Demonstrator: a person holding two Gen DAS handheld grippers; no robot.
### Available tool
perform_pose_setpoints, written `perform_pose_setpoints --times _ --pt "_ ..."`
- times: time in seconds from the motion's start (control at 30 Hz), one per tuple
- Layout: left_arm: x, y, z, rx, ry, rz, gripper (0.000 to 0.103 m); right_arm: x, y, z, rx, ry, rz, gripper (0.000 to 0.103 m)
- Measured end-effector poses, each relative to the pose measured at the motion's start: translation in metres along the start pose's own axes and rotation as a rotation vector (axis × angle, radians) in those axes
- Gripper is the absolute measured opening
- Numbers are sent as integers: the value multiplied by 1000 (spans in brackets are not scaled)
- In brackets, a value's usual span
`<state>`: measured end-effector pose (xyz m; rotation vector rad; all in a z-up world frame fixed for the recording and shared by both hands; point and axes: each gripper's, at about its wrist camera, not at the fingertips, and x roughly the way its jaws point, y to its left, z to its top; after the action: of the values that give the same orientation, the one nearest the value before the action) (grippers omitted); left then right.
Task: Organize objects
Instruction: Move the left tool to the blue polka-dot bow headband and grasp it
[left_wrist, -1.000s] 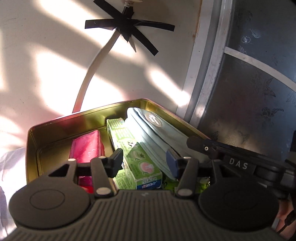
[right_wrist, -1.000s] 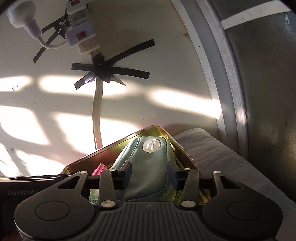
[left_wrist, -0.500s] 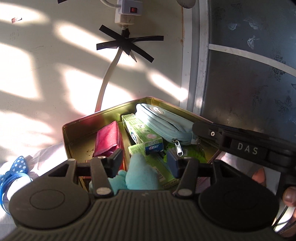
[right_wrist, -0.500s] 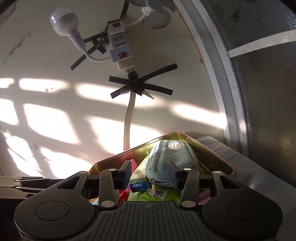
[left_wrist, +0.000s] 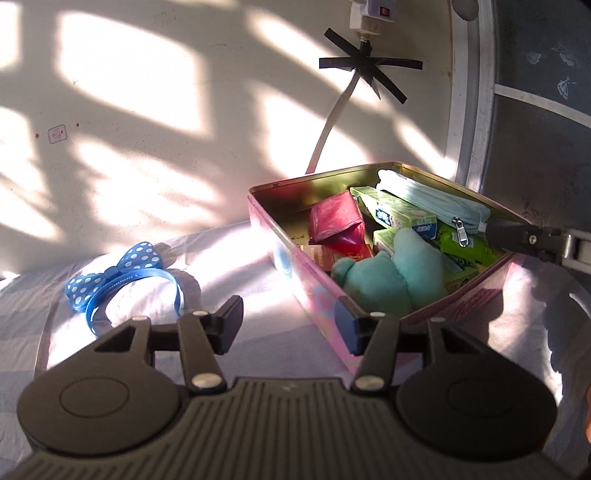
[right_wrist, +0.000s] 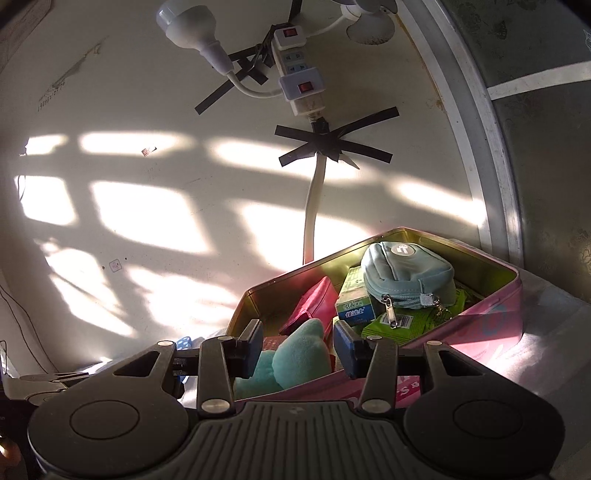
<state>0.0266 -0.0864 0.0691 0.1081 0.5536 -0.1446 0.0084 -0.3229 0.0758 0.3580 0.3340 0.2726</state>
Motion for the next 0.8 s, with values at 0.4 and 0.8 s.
perform_pose_setpoints --times 0.4,0.8 --pt "-10 98 -36 -139 3 165 59 21 91 -20 -175 87 110 42" --pt "-5 208 -79 -372 9 348 58 84 167 -60 -358 235 167 42"
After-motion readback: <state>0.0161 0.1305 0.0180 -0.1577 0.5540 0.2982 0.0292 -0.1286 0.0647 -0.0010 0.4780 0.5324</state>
